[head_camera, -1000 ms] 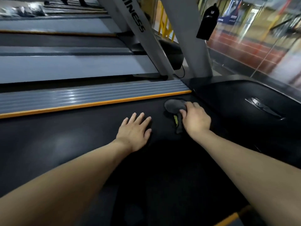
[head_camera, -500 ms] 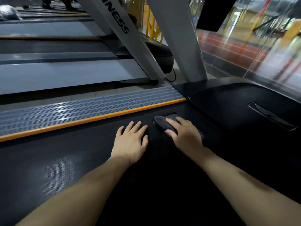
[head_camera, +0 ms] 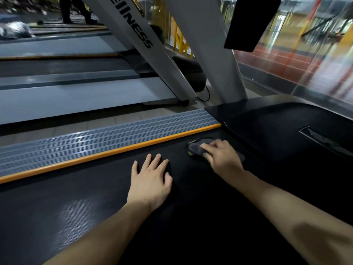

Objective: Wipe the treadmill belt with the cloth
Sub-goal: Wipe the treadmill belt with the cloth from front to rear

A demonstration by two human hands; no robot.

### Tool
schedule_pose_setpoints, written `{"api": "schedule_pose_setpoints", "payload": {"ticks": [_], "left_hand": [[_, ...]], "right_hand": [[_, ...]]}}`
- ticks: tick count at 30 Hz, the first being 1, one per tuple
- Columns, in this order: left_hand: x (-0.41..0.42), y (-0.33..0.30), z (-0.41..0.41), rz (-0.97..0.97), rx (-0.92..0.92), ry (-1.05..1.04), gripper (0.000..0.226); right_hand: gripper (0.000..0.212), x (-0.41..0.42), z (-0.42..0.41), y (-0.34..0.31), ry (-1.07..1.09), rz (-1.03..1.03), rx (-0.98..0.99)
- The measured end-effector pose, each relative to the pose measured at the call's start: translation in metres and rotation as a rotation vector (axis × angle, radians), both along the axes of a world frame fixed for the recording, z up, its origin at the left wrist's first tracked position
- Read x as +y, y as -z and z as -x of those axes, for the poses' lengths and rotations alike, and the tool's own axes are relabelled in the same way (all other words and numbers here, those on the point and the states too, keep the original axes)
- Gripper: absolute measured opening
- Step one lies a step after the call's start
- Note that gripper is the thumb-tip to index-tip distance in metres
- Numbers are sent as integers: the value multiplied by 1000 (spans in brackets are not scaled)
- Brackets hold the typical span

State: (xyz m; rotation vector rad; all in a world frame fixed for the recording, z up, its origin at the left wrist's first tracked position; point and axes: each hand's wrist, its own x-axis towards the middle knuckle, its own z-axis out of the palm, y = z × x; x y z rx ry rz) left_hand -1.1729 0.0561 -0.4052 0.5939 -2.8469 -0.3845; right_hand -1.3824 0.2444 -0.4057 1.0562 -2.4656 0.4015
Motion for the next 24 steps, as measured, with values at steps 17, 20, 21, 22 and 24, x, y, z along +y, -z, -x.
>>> {"api": "schedule_pose_setpoints", "payload": {"ticks": [17, 20, 21, 22, 24], "left_hand": [[3, -4, 0, 3, 0, -89, 65], [2, -5, 0, -7, -7, -73, 64], [3, -5, 0, -9, -8, -71, 64], [3, -5, 1, -9, -9, -73, 64], [3, -4, 2, -4, -7, -87, 67]], "right_hand": [[30, -15, 37, -29, 172, -72, -108], [30, -7, 39, -30, 371, 55, -127], [30, -18, 27, -30, 378, 85, -146], [31, -32, 10, -30, 344, 105, -180], [31, -61, -29, -29, 143, 150, -238]]}}
